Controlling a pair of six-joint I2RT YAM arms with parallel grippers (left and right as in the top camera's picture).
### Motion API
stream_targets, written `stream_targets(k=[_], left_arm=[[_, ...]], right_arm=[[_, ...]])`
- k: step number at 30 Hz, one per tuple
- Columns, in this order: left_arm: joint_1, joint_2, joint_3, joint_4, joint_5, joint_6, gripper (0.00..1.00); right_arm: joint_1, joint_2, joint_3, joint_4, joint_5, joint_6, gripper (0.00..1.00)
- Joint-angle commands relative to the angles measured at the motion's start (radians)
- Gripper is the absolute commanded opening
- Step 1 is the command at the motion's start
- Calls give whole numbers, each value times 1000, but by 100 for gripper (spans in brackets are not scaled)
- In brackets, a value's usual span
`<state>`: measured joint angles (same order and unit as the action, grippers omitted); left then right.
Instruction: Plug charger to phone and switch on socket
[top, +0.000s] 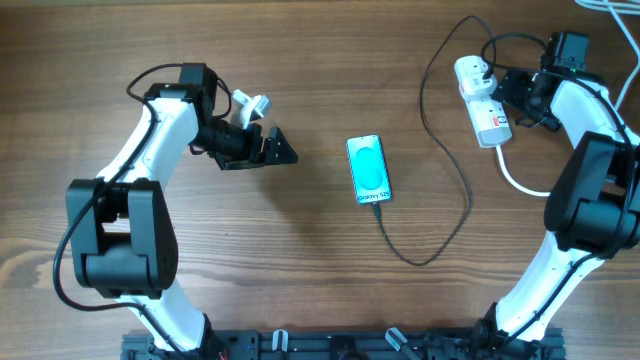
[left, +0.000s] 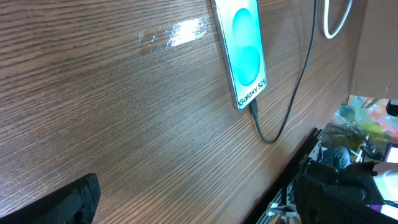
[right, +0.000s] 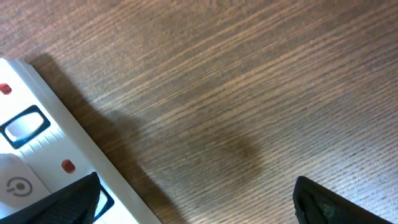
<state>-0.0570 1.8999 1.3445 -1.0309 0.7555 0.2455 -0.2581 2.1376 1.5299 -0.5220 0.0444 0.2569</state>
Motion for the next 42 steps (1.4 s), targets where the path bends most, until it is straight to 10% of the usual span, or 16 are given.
stream_targets(k=[1, 42], left_arm=[[3, 11, -3, 0, 1, 8, 100], [3, 11, -3, 0, 1, 8, 100]], right_arm=[[2, 19, -8, 5, -14, 8, 100], [3, 19, -66, -7, -146, 6, 100]])
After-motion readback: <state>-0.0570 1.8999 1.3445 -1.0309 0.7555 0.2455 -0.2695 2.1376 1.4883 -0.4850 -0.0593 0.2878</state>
